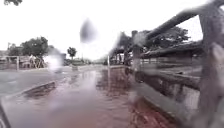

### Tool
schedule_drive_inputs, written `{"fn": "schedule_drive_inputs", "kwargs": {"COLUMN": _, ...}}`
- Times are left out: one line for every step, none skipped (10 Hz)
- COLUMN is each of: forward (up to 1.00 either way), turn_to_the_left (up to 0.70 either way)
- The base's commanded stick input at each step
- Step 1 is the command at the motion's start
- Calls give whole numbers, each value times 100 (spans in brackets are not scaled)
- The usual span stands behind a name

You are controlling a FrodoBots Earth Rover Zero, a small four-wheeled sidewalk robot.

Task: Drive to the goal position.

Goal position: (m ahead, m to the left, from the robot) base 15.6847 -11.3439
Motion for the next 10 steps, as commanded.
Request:
{"fn": "schedule_drive_inputs", "kwargs": {"forward": 100, "turn_to_the_left": 1}}
{"fn": "schedule_drive_inputs", "kwargs": {"forward": 100, "turn_to_the_left": 1}}
{"fn": "schedule_drive_inputs", "kwargs": {"forward": 100, "turn_to_the_left": 1}}
{"fn": "schedule_drive_inputs", "kwargs": {"forward": 100, "turn_to_the_left": 30}}
{"fn": "schedule_drive_inputs", "kwargs": {"forward": 100, "turn_to_the_left": 40}}
{"fn": "schedule_drive_inputs", "kwargs": {"forward": 100, "turn_to_the_left": 41}}
{"fn": "schedule_drive_inputs", "kwargs": {"forward": 100, "turn_to_the_left": 41}}
{"fn": "schedule_drive_inputs", "kwargs": {"forward": 100, "turn_to_the_left": 41}}
{"fn": "schedule_drive_inputs", "kwargs": {"forward": 100, "turn_to_the_left": 41}}
{"fn": "schedule_drive_inputs", "kwargs": {"forward": 100, "turn_to_the_left": 39}}
